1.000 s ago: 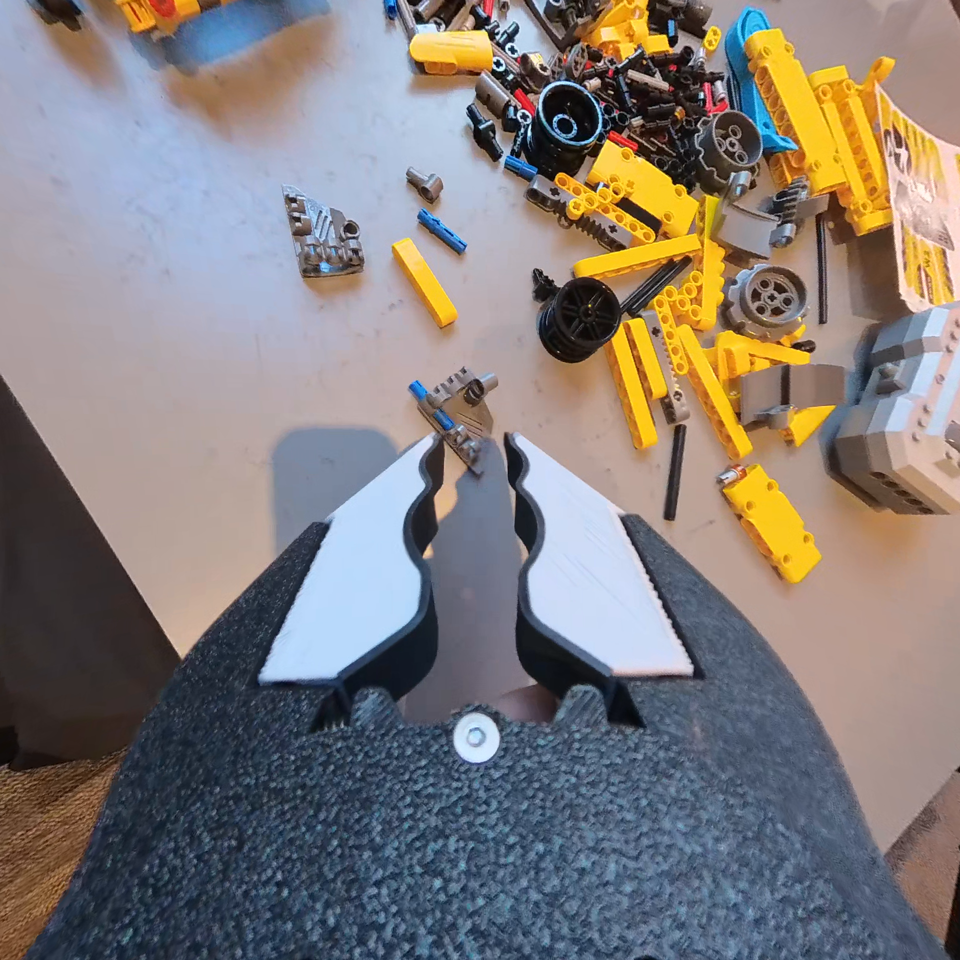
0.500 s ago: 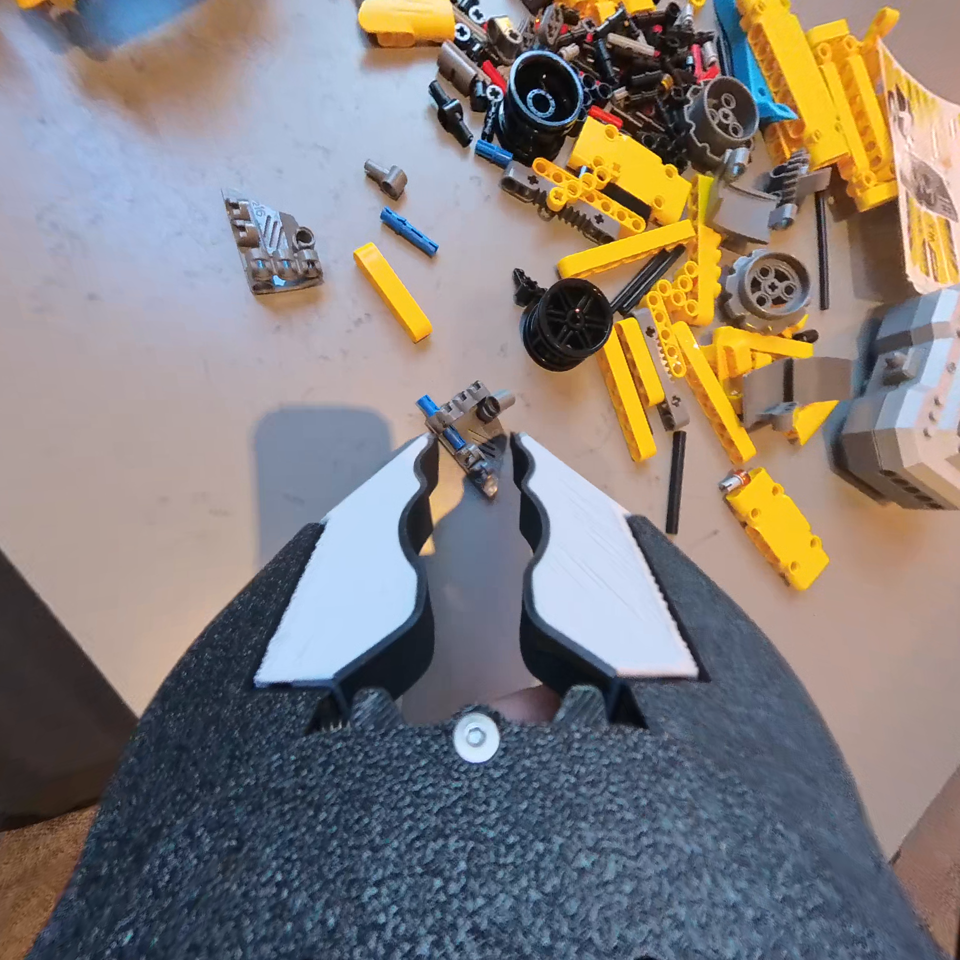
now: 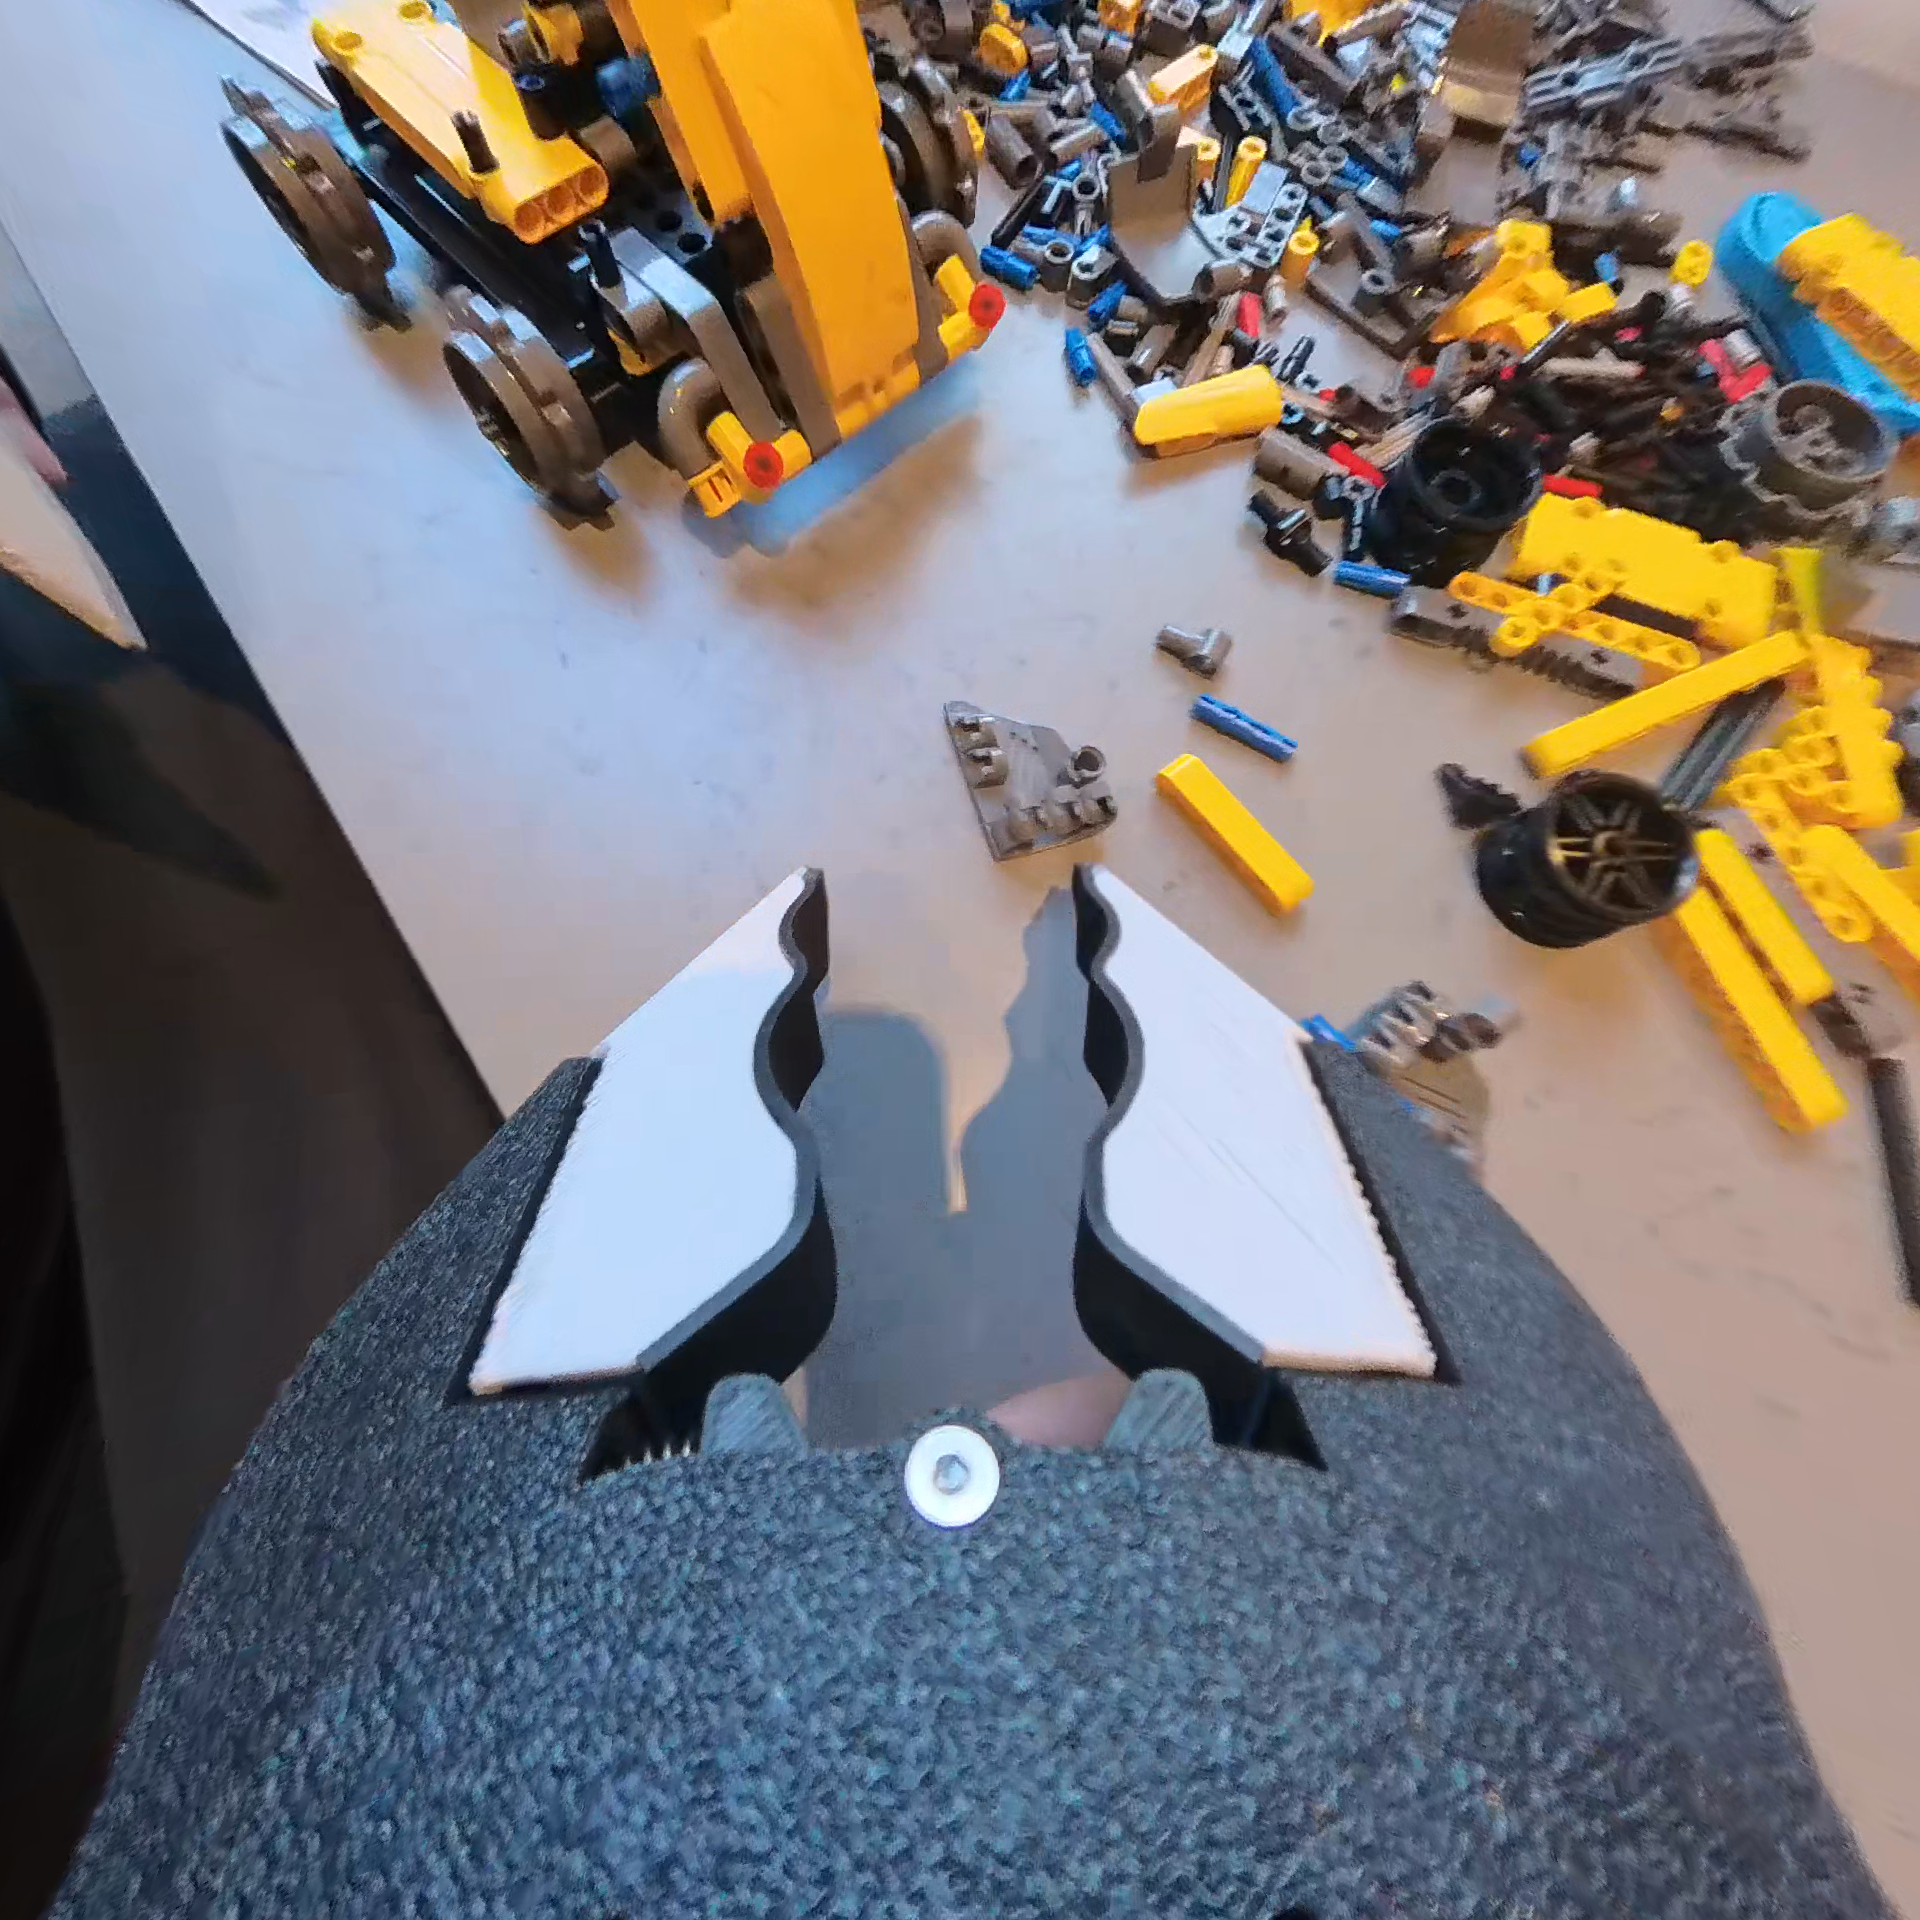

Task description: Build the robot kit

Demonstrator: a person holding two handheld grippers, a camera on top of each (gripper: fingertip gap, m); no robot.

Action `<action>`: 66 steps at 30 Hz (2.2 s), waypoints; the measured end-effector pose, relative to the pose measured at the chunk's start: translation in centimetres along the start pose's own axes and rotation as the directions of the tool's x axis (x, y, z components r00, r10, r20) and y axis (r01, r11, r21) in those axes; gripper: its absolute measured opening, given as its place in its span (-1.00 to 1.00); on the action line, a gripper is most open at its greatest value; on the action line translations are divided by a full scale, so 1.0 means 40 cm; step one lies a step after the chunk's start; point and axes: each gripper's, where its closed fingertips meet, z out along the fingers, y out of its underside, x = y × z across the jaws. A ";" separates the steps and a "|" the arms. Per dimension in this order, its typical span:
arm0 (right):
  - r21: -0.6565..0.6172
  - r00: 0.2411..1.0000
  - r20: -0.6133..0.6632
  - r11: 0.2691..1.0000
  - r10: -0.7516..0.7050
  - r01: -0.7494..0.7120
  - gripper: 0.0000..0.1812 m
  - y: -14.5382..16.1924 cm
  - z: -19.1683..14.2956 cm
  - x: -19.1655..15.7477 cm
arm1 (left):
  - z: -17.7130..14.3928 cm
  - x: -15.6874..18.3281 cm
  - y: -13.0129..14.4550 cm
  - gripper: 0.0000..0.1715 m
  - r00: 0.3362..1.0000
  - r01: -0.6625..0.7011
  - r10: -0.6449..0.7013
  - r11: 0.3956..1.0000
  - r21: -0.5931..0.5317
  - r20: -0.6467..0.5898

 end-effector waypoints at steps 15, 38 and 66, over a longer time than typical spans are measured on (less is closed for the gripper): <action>-0.053 0.993 0.051 0.993 -0.103 0.105 -0.59 -0.032 0.047 0.038 | 0.015 0.008 0.016 -0.62 0.999 -0.041 0.042 0.998 -0.036 0.006; -0.008 0.937 0.200 0.956 -0.285 0.293 -0.71 -0.043 0.081 -0.100 | 0.004 0.001 0.012 -0.62 1.000 -0.024 0.024 1.000 -0.020 0.000; -0.150 0.937 0.124 0.927 -0.327 0.343 -0.80 -0.103 0.079 0.138 | 0.022 0.009 0.022 -0.62 0.999 -0.043 0.043 0.998 -0.044 -0.006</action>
